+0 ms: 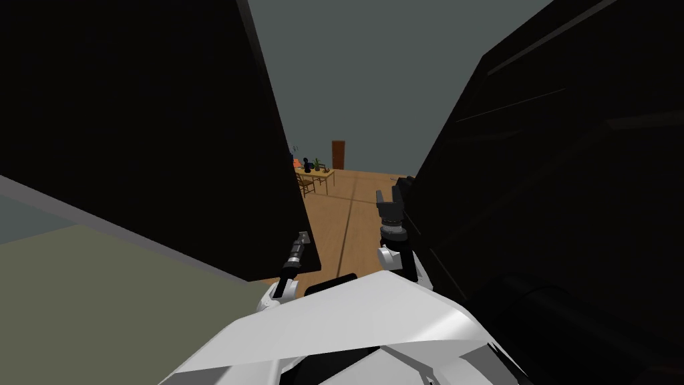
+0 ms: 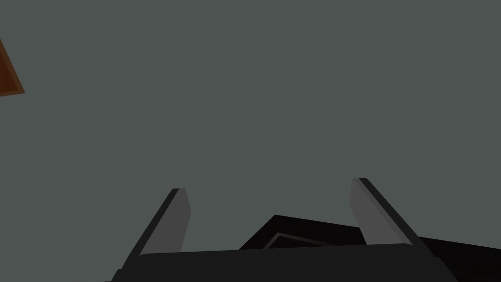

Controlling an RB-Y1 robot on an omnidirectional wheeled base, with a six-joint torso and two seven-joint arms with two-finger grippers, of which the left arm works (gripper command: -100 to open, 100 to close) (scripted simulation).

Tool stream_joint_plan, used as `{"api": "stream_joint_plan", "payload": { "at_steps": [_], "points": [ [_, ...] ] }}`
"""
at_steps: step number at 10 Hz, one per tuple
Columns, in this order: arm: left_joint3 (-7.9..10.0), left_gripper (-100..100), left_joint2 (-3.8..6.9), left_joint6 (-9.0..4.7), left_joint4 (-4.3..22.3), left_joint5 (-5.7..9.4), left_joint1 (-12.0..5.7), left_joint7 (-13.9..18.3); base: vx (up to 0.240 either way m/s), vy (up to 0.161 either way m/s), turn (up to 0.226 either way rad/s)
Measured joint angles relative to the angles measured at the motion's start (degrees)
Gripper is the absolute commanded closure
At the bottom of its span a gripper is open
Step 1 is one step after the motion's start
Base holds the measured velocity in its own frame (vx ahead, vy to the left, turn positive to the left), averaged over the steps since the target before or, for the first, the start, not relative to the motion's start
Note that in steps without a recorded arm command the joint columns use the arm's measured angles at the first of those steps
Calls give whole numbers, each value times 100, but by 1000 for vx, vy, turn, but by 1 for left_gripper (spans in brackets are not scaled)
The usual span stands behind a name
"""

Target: Push the door open

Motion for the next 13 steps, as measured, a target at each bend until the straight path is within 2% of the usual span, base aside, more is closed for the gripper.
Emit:
{"api": "stream_joint_plan", "payload": {
  "at_steps": [2,3,4,6,7,9,11,12,13],
  "points": [
    [-1,100,-1,3,6,0,8,1,40,-25,15],
    [7,100,7,39,-55,6,75,-7,146,-75,41],
    [50,100,31,31,65,34,21,-24,166,-47,32],
    [115,100,71,22,100,77,-8,-48,168,-56,18],
    [128,100,87,61,-43,85,73,-49,178,-47,42],
    [186,100,125,158,-174,125,115,-54,164,-56,35],
    [302,100,149,38,47,192,-20,-125,148,-49,68],
    [389,100,205,16,145,243,-71,-142,196,-49,109],
    [455,-100,236,74,3,278,7,-155,-51,-67,65]
  ]
}}
